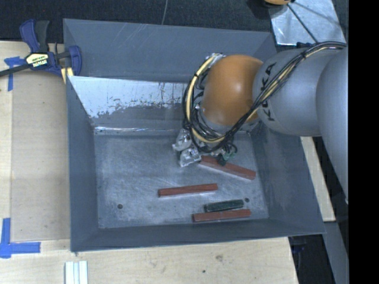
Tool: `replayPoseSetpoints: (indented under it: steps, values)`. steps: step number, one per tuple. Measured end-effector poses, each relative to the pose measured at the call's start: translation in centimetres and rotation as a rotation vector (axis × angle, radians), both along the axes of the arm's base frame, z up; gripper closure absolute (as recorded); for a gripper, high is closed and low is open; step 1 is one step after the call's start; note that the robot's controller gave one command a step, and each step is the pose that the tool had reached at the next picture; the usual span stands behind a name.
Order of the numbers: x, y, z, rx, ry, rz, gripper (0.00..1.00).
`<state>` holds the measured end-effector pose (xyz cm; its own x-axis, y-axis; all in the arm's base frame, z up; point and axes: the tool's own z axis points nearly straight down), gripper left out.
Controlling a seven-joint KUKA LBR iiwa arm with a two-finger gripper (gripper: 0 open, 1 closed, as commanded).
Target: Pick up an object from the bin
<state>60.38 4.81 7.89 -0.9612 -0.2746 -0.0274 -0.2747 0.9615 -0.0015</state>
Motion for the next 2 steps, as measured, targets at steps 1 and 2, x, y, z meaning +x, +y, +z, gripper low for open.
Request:
replayPoseSetpoints:
  steps: [1, 2]
  values:
    - [0.0, 0.0, 0.0, 0.0, 0.0, -0.001, 1.0]
    - [-0.3, 0.4, 2.5, -0.005, 0.025, -0.016, 1.0]
